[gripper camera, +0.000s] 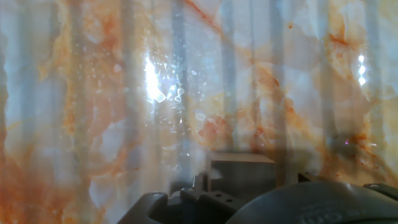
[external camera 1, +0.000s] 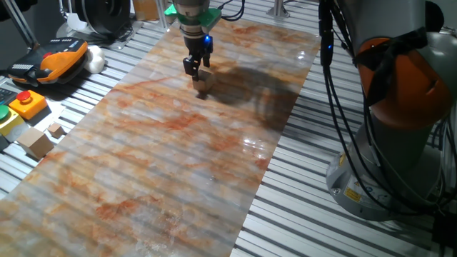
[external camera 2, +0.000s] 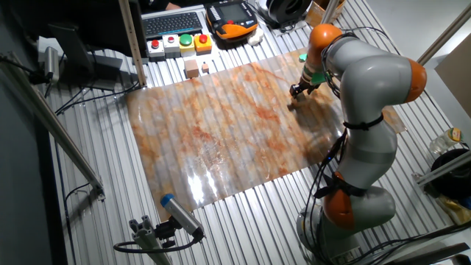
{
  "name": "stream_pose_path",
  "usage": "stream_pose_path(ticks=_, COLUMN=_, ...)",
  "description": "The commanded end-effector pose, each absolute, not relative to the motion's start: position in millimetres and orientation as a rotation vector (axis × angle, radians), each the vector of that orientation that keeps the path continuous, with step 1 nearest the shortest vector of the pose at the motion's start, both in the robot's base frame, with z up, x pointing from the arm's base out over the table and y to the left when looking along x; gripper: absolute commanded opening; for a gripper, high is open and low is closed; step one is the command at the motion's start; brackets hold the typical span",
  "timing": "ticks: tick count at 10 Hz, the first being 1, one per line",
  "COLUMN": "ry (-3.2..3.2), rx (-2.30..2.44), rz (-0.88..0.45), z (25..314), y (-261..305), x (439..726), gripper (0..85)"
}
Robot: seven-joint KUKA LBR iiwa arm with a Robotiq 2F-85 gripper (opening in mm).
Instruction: Hold a small block with the gripper and sweep it from left to right on the table
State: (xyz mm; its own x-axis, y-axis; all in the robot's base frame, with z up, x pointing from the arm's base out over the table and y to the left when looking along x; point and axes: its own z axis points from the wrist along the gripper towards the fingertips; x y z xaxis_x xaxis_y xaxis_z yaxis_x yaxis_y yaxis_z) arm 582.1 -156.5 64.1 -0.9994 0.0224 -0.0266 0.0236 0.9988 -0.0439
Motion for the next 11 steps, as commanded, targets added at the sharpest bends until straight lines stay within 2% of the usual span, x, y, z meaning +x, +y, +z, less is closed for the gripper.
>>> stream_pose_path(ticks=1, ry=3.118, rx=0.048, rz=-0.065, z=63.2, y=-155.7, x=582.1, gripper=68.0)
stream_pose_path(ticks=4, ry=3.118, rx=0.060, rz=-0.056, z=60.9, y=-154.5, x=581.5, gripper=68.0)
stream_pose_path(ticks=5, ry=3.116, rx=0.064, rz=-0.056, z=60.5, y=-154.0, x=581.8, gripper=51.0)
stream_pose_path(ticks=11, ry=3.113, rx=0.064, rz=-0.056, z=58.4, y=-152.4, x=583.3, gripper=51.0)
